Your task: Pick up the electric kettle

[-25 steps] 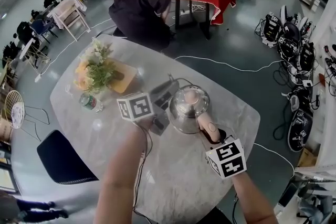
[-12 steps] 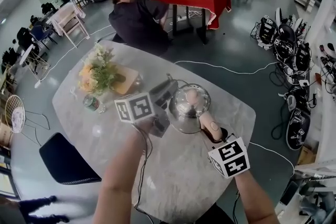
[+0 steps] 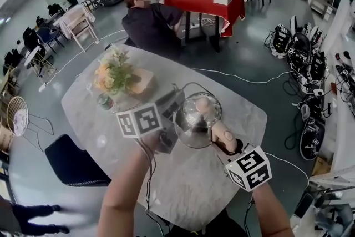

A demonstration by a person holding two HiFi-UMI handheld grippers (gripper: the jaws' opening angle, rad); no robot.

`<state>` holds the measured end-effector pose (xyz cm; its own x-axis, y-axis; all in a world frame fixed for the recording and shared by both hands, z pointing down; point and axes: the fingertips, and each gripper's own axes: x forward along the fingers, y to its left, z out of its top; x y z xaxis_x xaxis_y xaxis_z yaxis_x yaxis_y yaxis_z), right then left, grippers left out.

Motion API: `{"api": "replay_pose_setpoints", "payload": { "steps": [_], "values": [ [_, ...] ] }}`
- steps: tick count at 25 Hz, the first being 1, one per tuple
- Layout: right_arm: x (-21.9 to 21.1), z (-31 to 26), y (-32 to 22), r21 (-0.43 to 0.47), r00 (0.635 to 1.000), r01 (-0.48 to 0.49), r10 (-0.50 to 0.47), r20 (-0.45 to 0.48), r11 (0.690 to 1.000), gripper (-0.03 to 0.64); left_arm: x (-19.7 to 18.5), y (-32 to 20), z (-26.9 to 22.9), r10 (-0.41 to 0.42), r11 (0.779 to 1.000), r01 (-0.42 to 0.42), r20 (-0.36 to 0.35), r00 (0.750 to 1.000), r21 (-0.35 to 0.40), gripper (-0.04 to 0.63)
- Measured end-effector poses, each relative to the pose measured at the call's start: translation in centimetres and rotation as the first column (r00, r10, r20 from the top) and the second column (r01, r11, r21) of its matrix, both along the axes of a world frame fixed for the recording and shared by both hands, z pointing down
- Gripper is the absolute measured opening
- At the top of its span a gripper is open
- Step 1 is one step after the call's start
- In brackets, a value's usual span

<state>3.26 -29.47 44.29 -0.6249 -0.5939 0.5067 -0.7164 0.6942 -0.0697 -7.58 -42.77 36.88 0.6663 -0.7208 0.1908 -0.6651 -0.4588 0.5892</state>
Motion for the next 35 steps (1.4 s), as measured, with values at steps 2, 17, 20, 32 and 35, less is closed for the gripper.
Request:
{"api": "replay_pose_setpoints", "payload": {
  "steps": [2, 17, 20, 32, 35],
  "values": [
    [-0.3, -0.4, 1.4, 0.003, 1.0, 0.027, -0.027, -0.008, 1.0, 0.098, -0.7, 1.8, -0.4, -0.029, 1.0, 0.029, -0.007, 1.0, 0.003, 0.103],
    [-3.9, -2.8, 13.2, 0.032, 0.981, 0.193, -0.192, -0.03, 0.981, 0.098, -6.7, 15.8, -2.5, -0.133, 0.991, 0.134, -0.046, 0.99, 0.026, 0.103],
    [-4.5, -2.9, 15.8, 0.033, 0.974, 0.224, -0.223, -0.047, 0.974, 0.098, -7.8, 18.8, -2.2, -0.155, 0.988, 0.156, -0.063, 0.986, 0.016, 0.103],
    [-8.9, -0.3, 23.9, 0.001, 0.952, 0.302, -0.301, -0.051, 0.953, 0.099, -12.9, 27.8, 0.7, -0.25, 0.968, 0.25, -0.051, 0.967, -0.016, 0.103],
    [-9.3, 0.4, 25.1, -0.005, 0.947, 0.319, -0.319, -0.047, 0.948, 0.099, -13.5, 29.3, 1.5, -0.266, 0.964, 0.265, -0.058, 0.962, -0.029, 0.103]
  ]
}}
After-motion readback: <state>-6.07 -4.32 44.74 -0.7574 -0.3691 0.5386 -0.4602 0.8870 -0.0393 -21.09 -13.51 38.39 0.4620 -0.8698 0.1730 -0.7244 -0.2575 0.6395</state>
